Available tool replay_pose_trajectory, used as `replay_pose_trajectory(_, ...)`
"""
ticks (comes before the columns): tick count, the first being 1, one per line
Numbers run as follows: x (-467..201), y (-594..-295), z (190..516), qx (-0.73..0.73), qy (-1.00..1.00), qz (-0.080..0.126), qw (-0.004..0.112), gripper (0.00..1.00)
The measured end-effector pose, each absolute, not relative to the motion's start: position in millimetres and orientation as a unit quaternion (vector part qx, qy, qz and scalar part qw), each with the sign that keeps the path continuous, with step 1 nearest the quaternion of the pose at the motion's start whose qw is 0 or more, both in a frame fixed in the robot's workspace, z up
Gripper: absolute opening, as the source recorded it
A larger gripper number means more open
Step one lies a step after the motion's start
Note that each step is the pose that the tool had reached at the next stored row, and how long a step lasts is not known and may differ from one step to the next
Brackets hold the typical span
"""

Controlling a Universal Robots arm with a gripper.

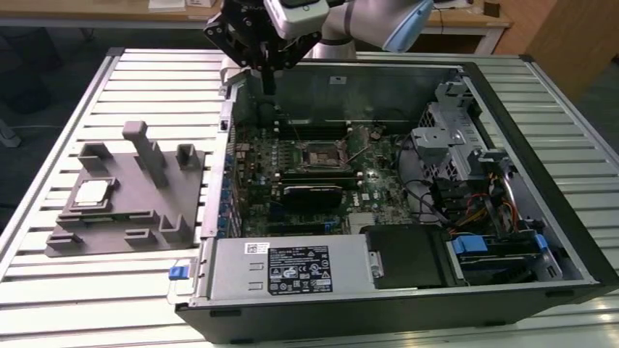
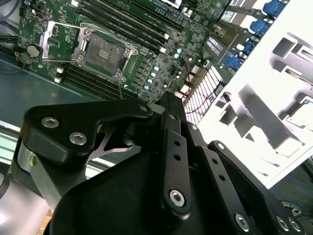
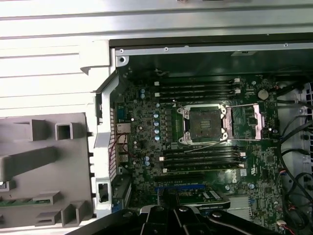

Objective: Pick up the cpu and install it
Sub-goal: 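Reach for the cpu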

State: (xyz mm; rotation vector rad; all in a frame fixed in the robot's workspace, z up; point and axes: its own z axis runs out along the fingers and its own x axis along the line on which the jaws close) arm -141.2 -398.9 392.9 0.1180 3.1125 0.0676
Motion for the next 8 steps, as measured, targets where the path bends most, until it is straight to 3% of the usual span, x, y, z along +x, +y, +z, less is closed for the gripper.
replay_pose_trajectory(8,-144.6,-398.9,392.8,0.038,0.999,0.022,0.013,0.11)
